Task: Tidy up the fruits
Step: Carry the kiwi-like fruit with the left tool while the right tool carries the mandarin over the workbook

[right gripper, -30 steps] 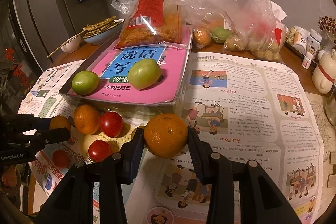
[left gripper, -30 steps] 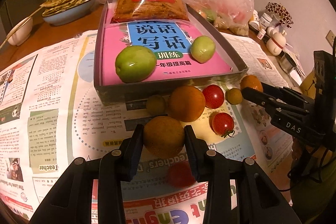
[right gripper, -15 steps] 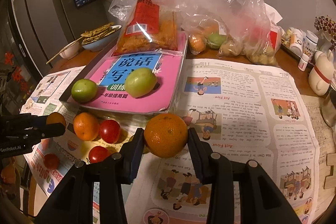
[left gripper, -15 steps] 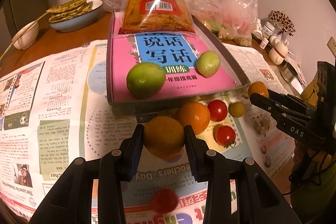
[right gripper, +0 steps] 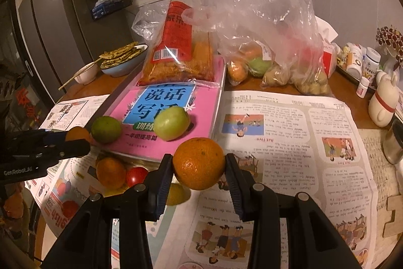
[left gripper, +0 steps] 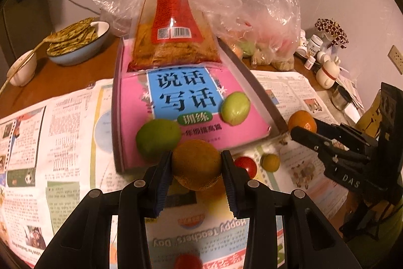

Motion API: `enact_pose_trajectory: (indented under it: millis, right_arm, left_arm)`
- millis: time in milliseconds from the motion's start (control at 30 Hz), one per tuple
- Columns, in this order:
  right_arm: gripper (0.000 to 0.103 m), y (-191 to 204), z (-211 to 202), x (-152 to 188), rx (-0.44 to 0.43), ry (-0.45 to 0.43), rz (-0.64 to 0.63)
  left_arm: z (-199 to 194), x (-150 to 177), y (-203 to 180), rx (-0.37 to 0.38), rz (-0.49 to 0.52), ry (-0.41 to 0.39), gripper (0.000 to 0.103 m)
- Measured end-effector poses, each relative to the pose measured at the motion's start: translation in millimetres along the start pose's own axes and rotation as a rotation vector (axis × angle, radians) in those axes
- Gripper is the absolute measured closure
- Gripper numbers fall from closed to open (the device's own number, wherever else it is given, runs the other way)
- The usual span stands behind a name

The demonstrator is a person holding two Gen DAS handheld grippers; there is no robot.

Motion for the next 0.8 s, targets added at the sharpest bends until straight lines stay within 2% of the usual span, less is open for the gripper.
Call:
enact_pose_trajectory:
  millis: [267, 800]
  right_arm:
    - [0.061, 3, 3, -8, -0.005, -0.005, -0.011]
    - [0.061, 8, 21, -14, -0.014, 0.015, -0.022]
  left_arm:
    - [8, -17, -11, 0.005, 0.015, -0.010, 0.063]
    - [43, -31, -28, 0.020, 0.028, 0.031, 0.063]
Point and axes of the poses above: each gripper's, at about its wrist camera, not at the fingertips, and z roughly the way its jaws point, y to its left, x to its underside, the point moved 8 cm from there along z, roughly the way its jaws point, and after that the axes turned 11 degrees about -x, right-handed, at the moved point
